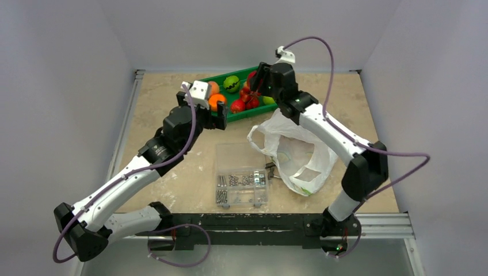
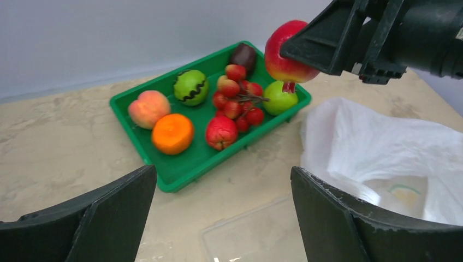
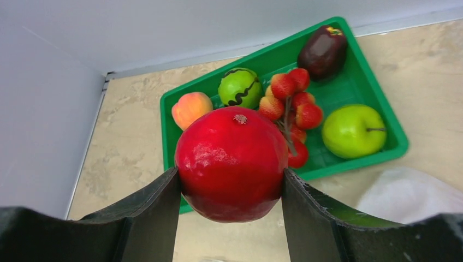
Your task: Take the fake fruits out of the plastic bag
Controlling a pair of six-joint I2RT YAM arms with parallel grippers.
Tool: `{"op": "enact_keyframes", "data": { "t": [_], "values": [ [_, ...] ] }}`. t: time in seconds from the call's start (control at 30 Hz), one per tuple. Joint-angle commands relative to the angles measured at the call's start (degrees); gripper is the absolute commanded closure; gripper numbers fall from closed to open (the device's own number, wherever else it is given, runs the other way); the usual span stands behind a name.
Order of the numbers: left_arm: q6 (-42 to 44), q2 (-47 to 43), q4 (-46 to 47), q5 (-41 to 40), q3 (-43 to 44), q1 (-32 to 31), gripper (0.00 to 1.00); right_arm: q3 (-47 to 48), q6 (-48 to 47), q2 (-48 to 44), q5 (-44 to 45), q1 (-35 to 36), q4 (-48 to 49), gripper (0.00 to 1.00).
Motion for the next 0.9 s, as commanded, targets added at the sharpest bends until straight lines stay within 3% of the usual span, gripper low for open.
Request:
{"op": "enact_keyframes", "data": {
  "t": [0.0, 0.23, 0.53, 0.73, 0.87],
  "values": [
    [1.21, -1.79, 3.21, -9.07, -1.19, 1.84, 0.08, 9.44, 0.49, 7.53, 1.19, 2.16, 4.78, 1.0],
    [1.09, -1.79, 2.81, -8.54, -0.86, 3.53, 0.09, 22.49, 0.69, 25.09, 4.21, 5.41, 2.93, 0.99],
    [0.81, -1.24, 2.78, -6.84, -0.76, 4.09, 0.1, 36.87, -1.31, 40.15, 10.51, 6.59, -4.23, 0.86],
    [0.56, -0.71, 2.41, -5.5, -0.44, 4.42, 0.1, 40.92, -4.5, 46.28, 10.2, 6.57, -5.91, 0.66],
    [0.31, -0.17, 2.24, -4.74, -0.25, 4.6, 0.1, 44.77, -6.89, 49.34, 8.67, 6.53, -7.63, 0.4]
  ]
}}
